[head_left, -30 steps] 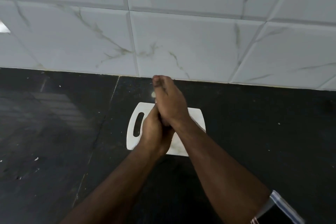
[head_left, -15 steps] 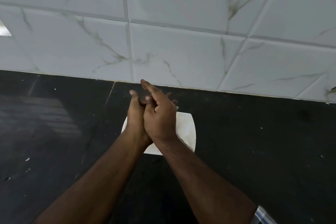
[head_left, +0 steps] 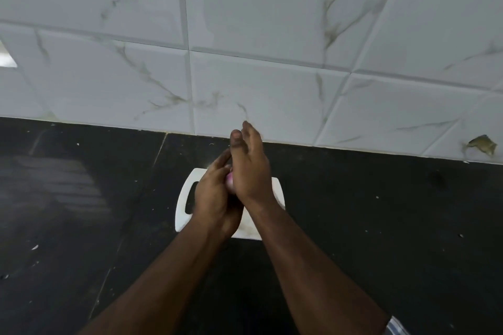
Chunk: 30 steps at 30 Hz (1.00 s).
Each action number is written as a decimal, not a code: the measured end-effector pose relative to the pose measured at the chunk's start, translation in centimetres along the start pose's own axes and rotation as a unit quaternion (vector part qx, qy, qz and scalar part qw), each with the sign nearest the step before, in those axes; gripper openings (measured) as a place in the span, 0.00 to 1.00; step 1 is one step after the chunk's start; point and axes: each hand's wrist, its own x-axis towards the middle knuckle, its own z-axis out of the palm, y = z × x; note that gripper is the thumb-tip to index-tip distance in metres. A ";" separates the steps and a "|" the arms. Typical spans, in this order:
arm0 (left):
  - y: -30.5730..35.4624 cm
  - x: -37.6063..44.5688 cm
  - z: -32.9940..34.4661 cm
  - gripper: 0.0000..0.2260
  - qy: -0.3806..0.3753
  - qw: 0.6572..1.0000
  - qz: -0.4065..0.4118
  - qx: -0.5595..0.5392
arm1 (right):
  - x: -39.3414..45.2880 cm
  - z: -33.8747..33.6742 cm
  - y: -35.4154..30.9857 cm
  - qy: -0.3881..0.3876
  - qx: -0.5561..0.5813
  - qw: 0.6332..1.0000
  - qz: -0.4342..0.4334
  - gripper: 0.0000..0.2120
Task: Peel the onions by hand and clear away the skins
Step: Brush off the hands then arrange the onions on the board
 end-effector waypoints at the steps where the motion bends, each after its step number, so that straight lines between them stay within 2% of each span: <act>1: 0.3 0.1 0.1 0.18 0.005 1.000 0.007 -0.010 | -0.6 0.3 -0.3 -0.031 0.029 0.999 0.022 0.27; 3: 1.2 0.0 0.4 0.18 0.035 0.999 0.031 -0.021 | -1.5 0.6 -0.8 -0.073 0.114 0.989 0.057 0.26; 5: 1.9 0.5 0.3 0.13 0.069 0.996 0.062 -0.008 | -2.2 1.0 -0.8 -0.102 0.178 0.976 0.076 0.23; 9: 2.6 1.2 -0.8 0.17 0.120 0.973 0.125 0.151 | -2.6 1.2 0.1 -0.083 0.184 0.977 0.075 0.22; 12: 2.2 0.0 -2.6 0.12 0.077 0.930 0.195 0.301 | -1.8 0.0 0.4 -0.045 0.190 0.975 0.110 0.23; 15: 1.8 -0.6 -4.0 0.13 -0.058 0.891 0.184 0.412 | -0.9 -0.7 0.9 -0.057 0.172 0.972 0.153 0.25; 17: 2.0 -0.4 -4.5 0.15 -0.083 0.899 0.156 0.401 | -0.5 -1.0 1.1 -0.069 0.208 0.958 0.184 0.28; 20: 2.3 -0.2 -5.2 0.13 -0.085 0.939 0.103 0.316 | 0.2 -1.3 1.5 -0.071 0.286 0.934 0.203 0.32; 21: 2.2 -0.3 -5.3 0.13 -0.092 0.948 0.084 0.292 | 0.3 -1.2 1.7 -0.070 0.287 0.936 0.194 0.33; 24: 1.7 -0.7 -5.3 0.15 -0.118 0.951 0.056 0.280 | 0.3 -0.6 2.1 -0.077 0.215 0.961 0.158 0.33; 26: 1.6 -0.8 -5.1 0.19 -0.125 0.949 0.055 0.283 | 0.4 -0.5 2.4 -0.088 0.200 0.964 0.154 0.33; 30: 1.7 -0.4 -5.8 0.20 -0.149 0.952 0.048 0.262 | 0.3 -0.7 3.1 -0.110 0.217 0.957 0.158 0.33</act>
